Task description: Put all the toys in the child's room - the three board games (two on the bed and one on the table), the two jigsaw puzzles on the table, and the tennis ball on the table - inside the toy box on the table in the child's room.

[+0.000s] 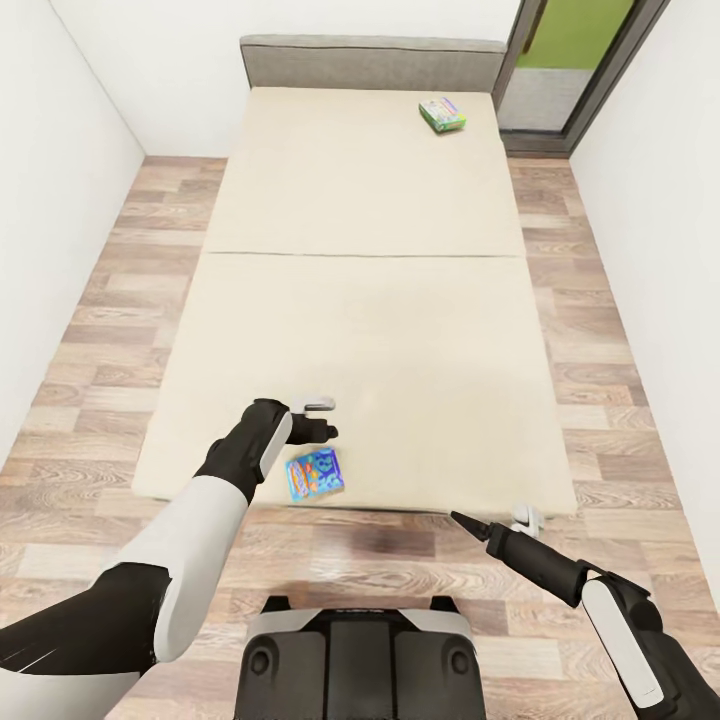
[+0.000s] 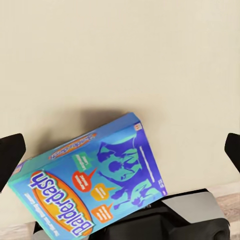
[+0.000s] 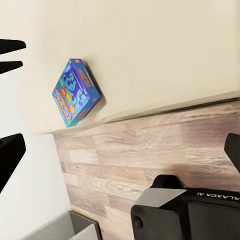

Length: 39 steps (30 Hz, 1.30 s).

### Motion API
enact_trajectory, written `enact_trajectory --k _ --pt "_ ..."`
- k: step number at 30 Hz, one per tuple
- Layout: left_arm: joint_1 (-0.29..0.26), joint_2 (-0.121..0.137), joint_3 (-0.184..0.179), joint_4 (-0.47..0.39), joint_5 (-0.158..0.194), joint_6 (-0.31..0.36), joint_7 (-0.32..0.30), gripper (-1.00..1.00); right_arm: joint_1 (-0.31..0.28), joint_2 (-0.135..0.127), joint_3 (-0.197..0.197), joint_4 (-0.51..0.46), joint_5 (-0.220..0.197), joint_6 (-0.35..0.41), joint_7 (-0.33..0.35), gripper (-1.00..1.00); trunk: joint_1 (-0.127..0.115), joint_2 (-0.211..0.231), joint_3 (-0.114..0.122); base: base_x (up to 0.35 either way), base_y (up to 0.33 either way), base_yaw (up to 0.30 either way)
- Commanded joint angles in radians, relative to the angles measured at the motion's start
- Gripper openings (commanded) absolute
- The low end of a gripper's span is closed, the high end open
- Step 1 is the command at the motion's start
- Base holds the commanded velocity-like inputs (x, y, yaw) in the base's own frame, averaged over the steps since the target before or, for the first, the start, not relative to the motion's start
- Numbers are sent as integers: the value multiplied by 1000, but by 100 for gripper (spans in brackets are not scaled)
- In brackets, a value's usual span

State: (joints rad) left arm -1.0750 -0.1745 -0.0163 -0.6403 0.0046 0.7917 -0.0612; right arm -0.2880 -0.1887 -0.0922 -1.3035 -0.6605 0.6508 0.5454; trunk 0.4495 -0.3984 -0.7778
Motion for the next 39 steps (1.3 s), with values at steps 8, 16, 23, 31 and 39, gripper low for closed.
enact_trajectory --k 8,16,23,31,39 --pt "1 0 -1 -1 -1 4 -2 100 0 0 -1 0 -5 7 1 100 0 -2 -14 0 -3 0" --pt "0 0 -1 -1 -1 4 -2 100 0 0 -1 2 -5 7 2 100 0 -2 -27 0 0 0" --pt "1 0 -1 -1 -3 -13 -1 100 0 -1 -1 5 -5 6 2 100 0 -2 -39 0 0 0" --pt "0 0 -3 -1 -7 -35 2 100 0 -1 -2 6 -5 6 1 100 0 -2 -52 0 0 0" --pt "0 0 -4 -1 -8 -47 4 100 0 -1 -2 6 -5 6 1 100 0 -2 -65 0 0 0"
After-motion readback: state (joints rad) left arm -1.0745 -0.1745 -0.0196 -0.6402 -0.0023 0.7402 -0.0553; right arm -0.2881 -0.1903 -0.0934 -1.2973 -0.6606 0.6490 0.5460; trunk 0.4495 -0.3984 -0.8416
